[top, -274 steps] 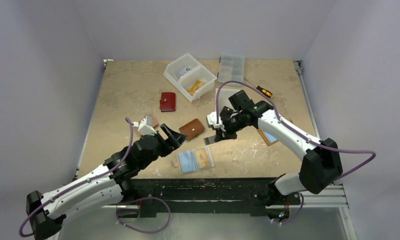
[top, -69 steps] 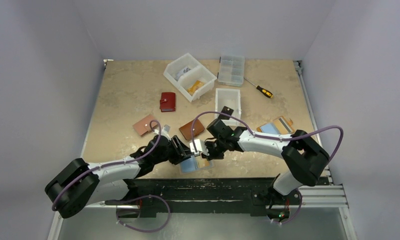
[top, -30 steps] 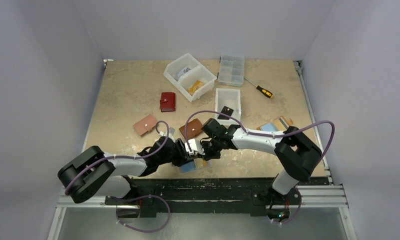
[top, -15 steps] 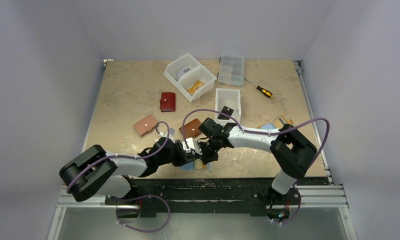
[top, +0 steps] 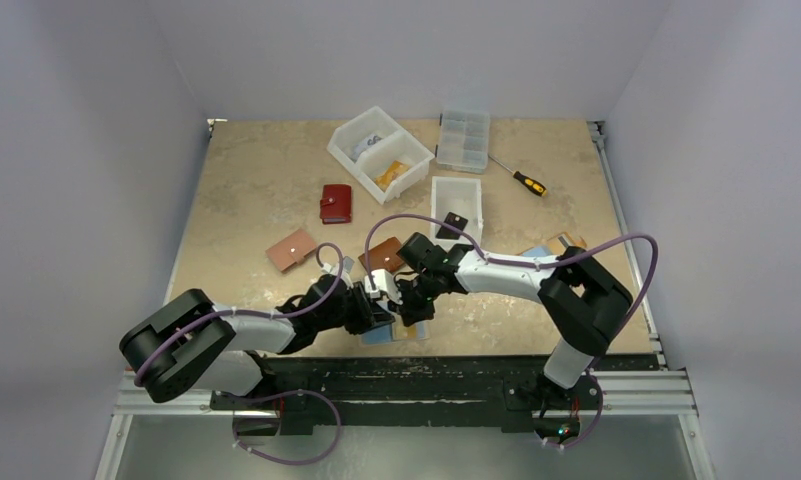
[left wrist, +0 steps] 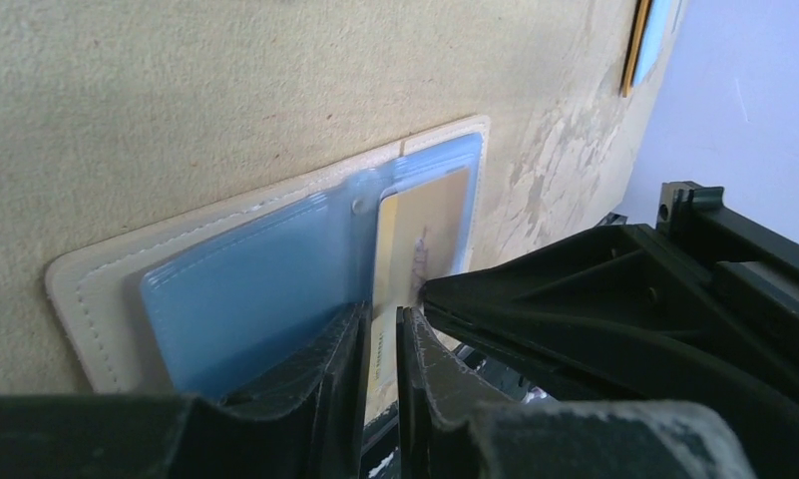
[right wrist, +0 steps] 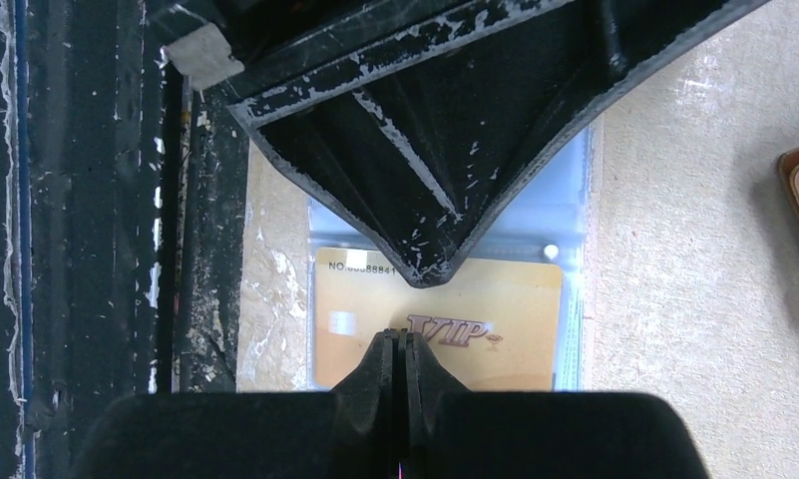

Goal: Take the credit cards out of the card holder
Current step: Remove the credit card from the card holder.

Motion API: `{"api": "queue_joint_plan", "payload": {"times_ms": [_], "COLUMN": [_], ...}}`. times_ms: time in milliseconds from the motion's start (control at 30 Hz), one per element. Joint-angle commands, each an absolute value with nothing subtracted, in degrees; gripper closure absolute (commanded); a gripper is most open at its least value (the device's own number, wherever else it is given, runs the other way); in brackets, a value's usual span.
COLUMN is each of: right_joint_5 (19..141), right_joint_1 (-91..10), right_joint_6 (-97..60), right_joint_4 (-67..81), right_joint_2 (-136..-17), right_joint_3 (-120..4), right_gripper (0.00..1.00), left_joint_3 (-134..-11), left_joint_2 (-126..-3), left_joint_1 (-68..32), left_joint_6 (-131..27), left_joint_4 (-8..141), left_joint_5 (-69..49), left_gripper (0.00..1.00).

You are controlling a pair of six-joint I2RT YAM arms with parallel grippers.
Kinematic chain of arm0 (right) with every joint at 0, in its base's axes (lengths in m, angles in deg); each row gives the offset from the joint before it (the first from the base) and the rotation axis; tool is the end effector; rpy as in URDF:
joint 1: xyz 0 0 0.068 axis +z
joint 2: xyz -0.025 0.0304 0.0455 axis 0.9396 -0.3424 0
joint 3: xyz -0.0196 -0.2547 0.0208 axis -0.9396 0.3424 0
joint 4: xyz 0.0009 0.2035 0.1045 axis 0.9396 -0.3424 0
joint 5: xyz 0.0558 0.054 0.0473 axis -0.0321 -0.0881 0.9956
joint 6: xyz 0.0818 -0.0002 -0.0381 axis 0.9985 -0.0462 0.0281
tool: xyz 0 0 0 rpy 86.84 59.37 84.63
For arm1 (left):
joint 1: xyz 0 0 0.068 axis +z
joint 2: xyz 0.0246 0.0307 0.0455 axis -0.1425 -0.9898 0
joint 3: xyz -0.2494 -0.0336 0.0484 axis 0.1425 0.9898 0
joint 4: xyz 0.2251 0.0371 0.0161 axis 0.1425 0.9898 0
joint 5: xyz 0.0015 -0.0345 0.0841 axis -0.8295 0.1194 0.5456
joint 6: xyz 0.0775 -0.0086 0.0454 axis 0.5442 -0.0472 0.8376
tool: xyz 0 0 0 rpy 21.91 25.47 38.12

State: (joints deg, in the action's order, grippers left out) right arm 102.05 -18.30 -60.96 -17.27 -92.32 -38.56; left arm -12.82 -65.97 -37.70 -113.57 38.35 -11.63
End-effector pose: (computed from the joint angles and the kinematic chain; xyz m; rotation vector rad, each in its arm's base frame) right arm 0.1597 0.2660 0.1345 -1.9657 1.8433 0.7828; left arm 0.1538 -0.1785 0.1028 -0.4721 2.4625 -1.2423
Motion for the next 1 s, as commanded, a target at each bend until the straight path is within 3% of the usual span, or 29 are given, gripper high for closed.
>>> {"api": "queue_joint_plan", "payload": {"times_ms": [0,267,967], "right_joint_5": [101.4,109.6,99.4], "right_joint_1": [-18.8,-21.6,-23.1], "right_joint_6": [-61.9,-66.8,-65.8], "right_joint_4": [-17.4,-20.3,-19.0], "right_joint_2": [-92.1,-86.3,-90.5], "right_joint_3": [-39.8,-37.7,-37.4], "right_gripper": [1.00,0.99,0.98], "left_joint_3": [-13.8,-12.9,-12.4], "left_joint_2": [-66.3,-64.9,-62.3], "left_joint_1": [-38.1,-38.0,-38.1], "left_joint_6": [-111.9,-112.7,-112.0], "left_joint_4": [40.7,44.0,40.3], "left_joint_5": [-11.7,-9.2,-10.1], "left_gripper": [0.81,0.81,0.77]}}
